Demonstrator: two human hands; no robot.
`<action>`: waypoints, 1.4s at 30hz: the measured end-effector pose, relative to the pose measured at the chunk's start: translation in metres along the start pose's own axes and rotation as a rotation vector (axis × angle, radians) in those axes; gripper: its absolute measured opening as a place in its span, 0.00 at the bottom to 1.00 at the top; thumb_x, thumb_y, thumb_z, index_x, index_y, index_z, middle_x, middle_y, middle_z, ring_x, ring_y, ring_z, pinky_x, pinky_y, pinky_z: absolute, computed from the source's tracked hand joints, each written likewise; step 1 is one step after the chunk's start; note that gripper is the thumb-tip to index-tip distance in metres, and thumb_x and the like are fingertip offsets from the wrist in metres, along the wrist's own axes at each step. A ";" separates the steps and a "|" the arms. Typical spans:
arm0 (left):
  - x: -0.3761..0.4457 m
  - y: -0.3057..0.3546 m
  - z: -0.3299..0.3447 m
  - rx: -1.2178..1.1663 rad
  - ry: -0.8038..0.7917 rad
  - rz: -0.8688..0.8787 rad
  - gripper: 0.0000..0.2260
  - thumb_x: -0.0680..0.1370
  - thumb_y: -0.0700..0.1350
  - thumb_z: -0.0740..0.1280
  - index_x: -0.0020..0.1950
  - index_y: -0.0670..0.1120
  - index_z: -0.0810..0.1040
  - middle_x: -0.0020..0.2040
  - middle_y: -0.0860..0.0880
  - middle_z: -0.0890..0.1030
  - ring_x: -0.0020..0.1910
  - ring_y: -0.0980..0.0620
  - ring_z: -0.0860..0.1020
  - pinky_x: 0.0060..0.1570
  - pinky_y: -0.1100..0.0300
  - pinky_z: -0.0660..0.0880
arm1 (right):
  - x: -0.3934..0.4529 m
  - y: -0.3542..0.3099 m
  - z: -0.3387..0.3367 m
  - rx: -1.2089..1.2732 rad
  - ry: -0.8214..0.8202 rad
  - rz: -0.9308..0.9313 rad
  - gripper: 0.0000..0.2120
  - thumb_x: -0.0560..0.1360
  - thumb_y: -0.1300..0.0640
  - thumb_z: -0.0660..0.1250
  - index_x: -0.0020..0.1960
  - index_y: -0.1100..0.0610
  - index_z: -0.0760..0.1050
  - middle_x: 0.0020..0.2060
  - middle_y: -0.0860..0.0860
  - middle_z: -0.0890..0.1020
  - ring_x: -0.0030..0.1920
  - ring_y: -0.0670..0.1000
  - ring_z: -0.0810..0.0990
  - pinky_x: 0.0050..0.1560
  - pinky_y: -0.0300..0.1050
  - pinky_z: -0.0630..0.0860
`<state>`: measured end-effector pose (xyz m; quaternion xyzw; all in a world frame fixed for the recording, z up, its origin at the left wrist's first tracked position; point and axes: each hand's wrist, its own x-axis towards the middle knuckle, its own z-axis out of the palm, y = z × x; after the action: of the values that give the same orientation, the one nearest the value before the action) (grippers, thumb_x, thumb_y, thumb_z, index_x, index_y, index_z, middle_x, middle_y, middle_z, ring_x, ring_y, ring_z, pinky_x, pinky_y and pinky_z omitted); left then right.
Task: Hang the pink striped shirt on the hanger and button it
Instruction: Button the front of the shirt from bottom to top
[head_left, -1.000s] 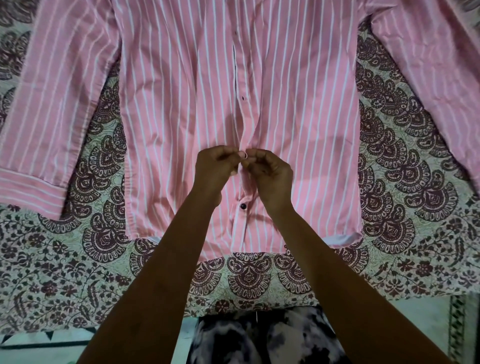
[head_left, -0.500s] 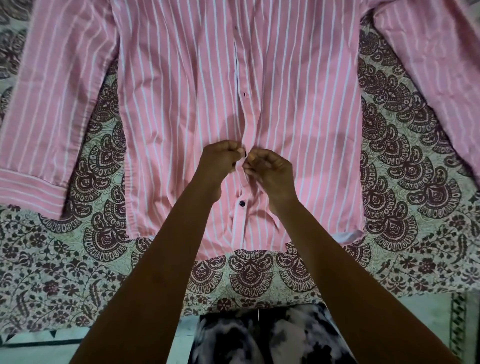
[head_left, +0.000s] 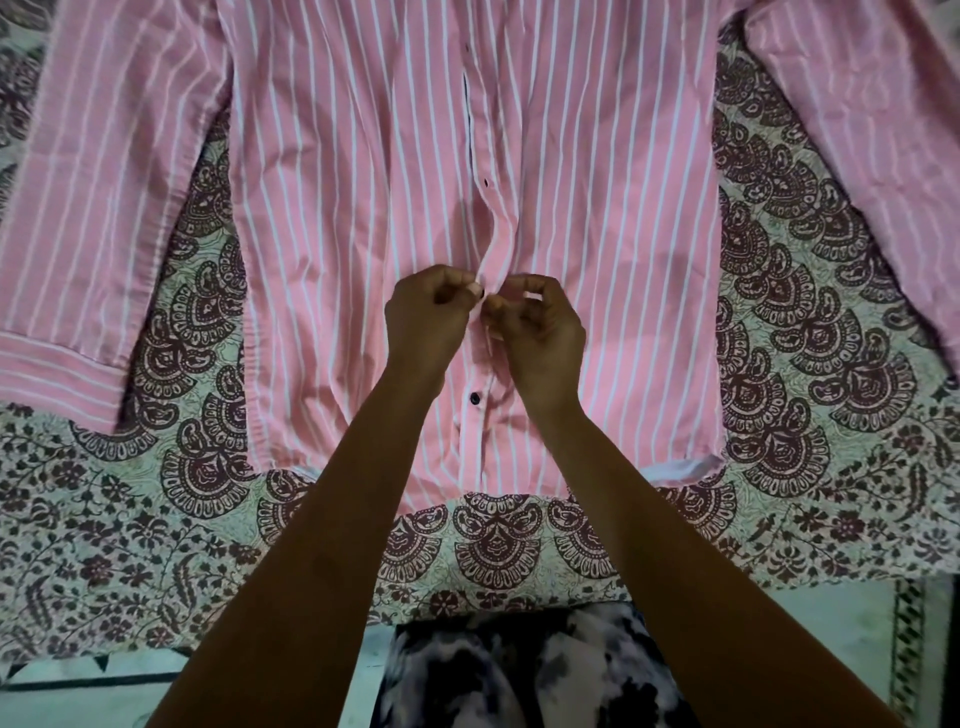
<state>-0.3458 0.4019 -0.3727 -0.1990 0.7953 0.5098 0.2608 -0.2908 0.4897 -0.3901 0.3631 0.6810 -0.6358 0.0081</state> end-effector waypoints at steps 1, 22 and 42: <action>-0.001 0.001 0.000 0.019 -0.005 0.020 0.05 0.72 0.38 0.68 0.40 0.48 0.79 0.36 0.52 0.80 0.35 0.53 0.76 0.49 0.53 0.75 | -0.002 0.000 0.000 -0.002 0.029 -0.018 0.07 0.71 0.63 0.69 0.47 0.56 0.74 0.38 0.58 0.83 0.40 0.52 0.84 0.45 0.48 0.80; 0.008 0.001 -0.010 -0.067 -0.263 -0.051 0.11 0.75 0.31 0.63 0.39 0.46 0.77 0.29 0.49 0.77 0.25 0.61 0.74 0.32 0.68 0.73 | 0.006 0.008 0.004 0.142 0.000 0.176 0.06 0.72 0.69 0.67 0.48 0.68 0.79 0.35 0.52 0.80 0.37 0.51 0.78 0.48 0.49 0.77; 0.014 0.006 -0.011 0.107 -0.280 0.078 0.10 0.72 0.30 0.64 0.40 0.44 0.78 0.31 0.49 0.78 0.27 0.61 0.76 0.35 0.67 0.74 | 0.011 -0.003 -0.003 -0.018 -0.025 0.098 0.04 0.69 0.69 0.67 0.41 0.64 0.80 0.33 0.54 0.81 0.38 0.53 0.80 0.52 0.56 0.79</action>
<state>-0.3621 0.3937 -0.3733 -0.0808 0.7844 0.4991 0.3593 -0.2992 0.4984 -0.3920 0.3879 0.6680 -0.6330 0.0508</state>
